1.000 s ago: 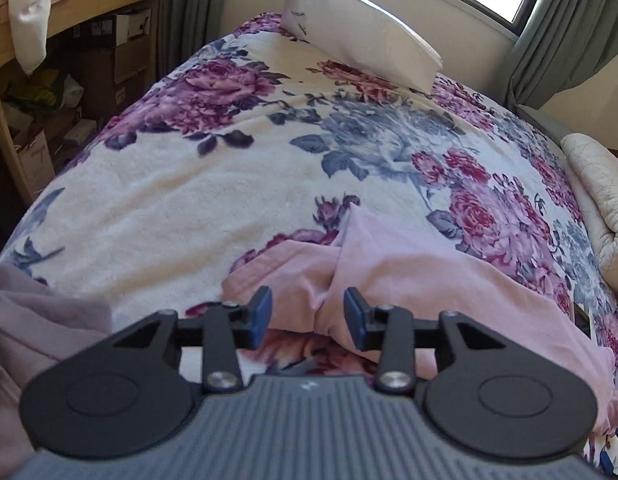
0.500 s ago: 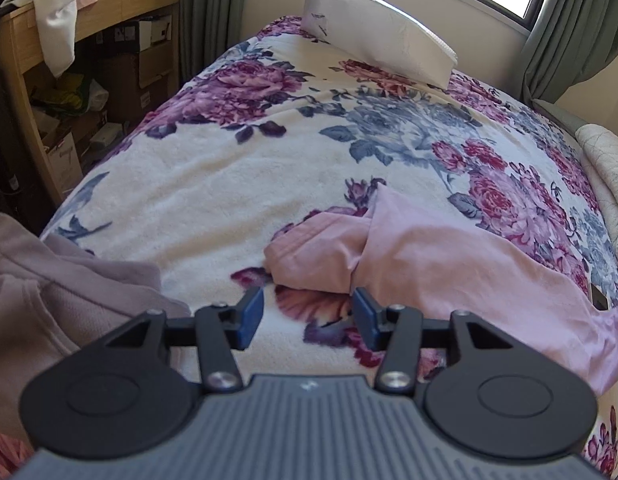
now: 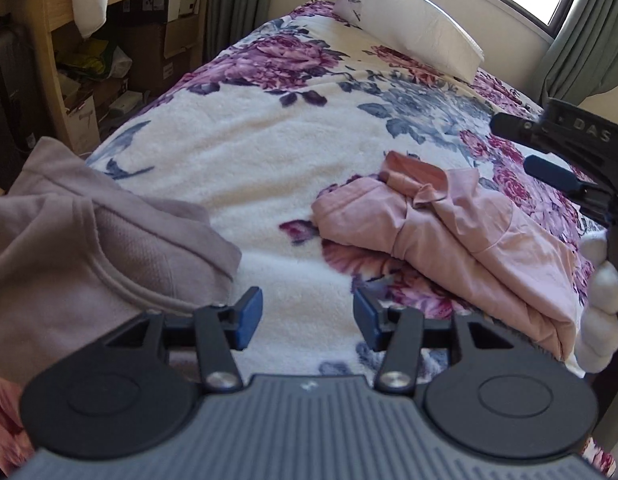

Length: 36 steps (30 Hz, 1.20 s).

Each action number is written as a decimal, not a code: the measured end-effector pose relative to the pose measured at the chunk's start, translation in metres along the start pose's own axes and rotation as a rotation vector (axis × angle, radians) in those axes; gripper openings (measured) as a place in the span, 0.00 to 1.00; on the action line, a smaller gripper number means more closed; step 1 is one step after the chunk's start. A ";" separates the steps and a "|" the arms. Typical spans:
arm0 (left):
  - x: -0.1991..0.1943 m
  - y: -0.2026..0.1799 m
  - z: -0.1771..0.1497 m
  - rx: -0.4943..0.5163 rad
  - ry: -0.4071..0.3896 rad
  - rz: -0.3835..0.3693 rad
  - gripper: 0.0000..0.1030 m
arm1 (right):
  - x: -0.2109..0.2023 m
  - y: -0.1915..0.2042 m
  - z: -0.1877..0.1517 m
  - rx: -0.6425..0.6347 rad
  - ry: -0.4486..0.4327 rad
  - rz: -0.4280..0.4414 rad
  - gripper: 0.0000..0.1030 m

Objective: Fold clothes

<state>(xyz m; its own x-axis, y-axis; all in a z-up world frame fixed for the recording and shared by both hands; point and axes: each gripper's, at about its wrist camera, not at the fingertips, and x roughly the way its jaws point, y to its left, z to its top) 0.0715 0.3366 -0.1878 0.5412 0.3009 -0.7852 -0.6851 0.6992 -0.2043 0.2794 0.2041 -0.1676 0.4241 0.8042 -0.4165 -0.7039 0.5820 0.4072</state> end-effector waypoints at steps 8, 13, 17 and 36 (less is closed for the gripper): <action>0.015 -0.039 0.019 0.069 -0.072 -0.111 0.57 | -0.079 -0.138 -0.069 0.440 -0.106 -0.270 0.65; 0.070 -0.062 0.050 -0.072 0.031 -0.288 0.54 | -0.080 -0.187 -0.101 0.592 -0.094 -0.255 0.65; 0.108 -0.079 0.057 -0.164 0.136 -0.404 0.17 | -0.074 -0.194 -0.108 0.614 -0.098 -0.149 0.65; 0.031 -0.067 0.009 -0.176 0.077 -0.457 0.04 | -0.139 -0.173 -0.094 0.592 -0.066 -0.061 0.10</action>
<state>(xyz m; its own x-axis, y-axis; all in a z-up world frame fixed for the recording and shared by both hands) 0.1386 0.3049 -0.1935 0.7727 -0.0641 -0.6316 -0.4616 0.6262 -0.6283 0.2889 -0.0196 -0.2571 0.5019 0.7618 -0.4095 -0.2480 0.5804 0.7756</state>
